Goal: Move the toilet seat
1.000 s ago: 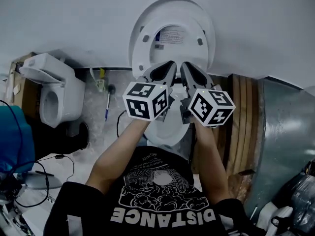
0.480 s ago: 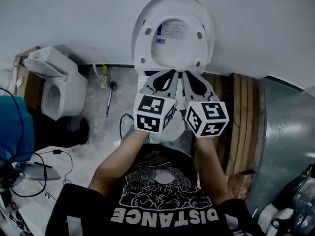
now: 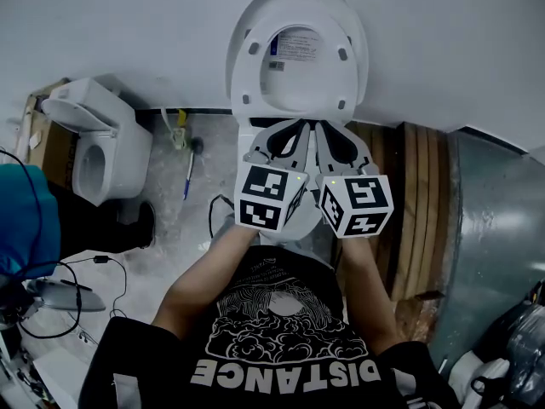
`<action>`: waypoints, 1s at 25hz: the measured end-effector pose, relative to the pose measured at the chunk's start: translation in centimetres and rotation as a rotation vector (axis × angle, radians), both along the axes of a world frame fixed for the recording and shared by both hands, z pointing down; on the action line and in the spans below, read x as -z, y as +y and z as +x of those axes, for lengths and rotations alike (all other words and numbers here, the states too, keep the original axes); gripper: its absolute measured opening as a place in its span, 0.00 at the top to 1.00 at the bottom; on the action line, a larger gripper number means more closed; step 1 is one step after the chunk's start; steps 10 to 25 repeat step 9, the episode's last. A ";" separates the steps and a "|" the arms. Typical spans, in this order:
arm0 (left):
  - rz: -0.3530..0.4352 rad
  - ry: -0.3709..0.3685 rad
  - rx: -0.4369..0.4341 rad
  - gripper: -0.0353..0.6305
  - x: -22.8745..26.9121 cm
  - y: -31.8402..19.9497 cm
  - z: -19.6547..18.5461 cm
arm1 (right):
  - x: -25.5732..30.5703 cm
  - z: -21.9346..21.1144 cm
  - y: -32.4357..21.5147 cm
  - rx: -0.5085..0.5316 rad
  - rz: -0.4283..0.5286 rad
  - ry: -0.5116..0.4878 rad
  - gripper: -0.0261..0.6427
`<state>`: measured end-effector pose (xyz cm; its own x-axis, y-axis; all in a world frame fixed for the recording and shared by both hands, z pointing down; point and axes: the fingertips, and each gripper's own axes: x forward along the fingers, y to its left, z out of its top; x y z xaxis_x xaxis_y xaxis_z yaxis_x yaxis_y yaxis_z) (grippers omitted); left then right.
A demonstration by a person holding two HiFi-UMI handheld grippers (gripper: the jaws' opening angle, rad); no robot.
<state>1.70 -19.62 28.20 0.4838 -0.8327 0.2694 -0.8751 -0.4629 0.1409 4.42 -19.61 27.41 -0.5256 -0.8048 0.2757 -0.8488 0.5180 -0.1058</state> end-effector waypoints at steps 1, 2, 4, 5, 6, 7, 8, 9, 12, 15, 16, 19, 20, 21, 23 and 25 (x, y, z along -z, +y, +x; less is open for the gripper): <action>0.001 -0.003 -0.004 0.93 0.0 0.0 0.1 | 0.0 0.1 0.0 0.000 0.000 0.000 0.93; 0.002 -0.005 -0.006 0.93 0.0 0.0 0.2 | 0.0 0.1 -0.1 -0.001 0.000 0.000 0.93; 0.003 -0.010 -0.007 0.93 0.0 -0.1 0.3 | -0.1 0.2 -0.1 0.000 0.000 0.003 0.93; 0.003 -0.010 -0.006 0.93 -0.1 -0.1 0.4 | -0.1 0.2 -0.1 0.001 0.000 0.003 0.93; 0.001 -0.009 -0.004 0.93 -0.1 -0.1 0.4 | -0.1 0.2 -0.1 0.001 0.000 0.004 0.93; 0.000 -0.008 -0.003 0.93 -0.1 -0.2 0.4 | -0.1 0.2 -0.1 0.002 0.000 0.005 0.93; -0.001 -0.007 -0.001 0.93 -0.2 -0.2 0.4 | -0.1 0.2 -0.2 0.002 0.001 0.006 0.93; -0.003 -0.006 0.000 0.93 -0.2 -0.2 0.4 | -0.2 0.2 -0.2 0.002 0.001 0.007 0.93; -0.003 -0.006 0.000 0.93 -0.2 -0.2 0.4 | -0.2 0.2 -0.2 0.002 0.001 0.007 0.93; -0.003 -0.006 0.000 0.93 -0.2 -0.2 0.4 | -0.2 0.2 -0.2 0.002 0.001 0.007 0.93; -0.003 -0.006 0.000 0.93 -0.2 -0.2 0.4 | -0.2 0.2 -0.2 0.002 0.001 0.007 0.93; -0.003 -0.006 0.000 0.93 -0.2 -0.2 0.4 | -0.2 0.2 -0.2 0.002 0.001 0.007 0.93; -0.003 -0.006 0.000 0.93 -0.2 -0.2 0.4 | -0.2 0.2 -0.2 0.002 0.001 0.007 0.93; -0.003 -0.006 0.000 0.93 -0.2 -0.2 0.4 | -0.2 0.2 -0.2 0.002 0.001 0.007 0.93; -0.003 -0.006 0.000 0.93 -0.2 -0.2 0.4 | -0.2 0.2 -0.2 0.002 0.001 0.007 0.93; -0.003 -0.006 0.000 0.93 -0.2 -0.2 0.4 | -0.2 0.2 -0.2 0.002 0.001 0.007 0.93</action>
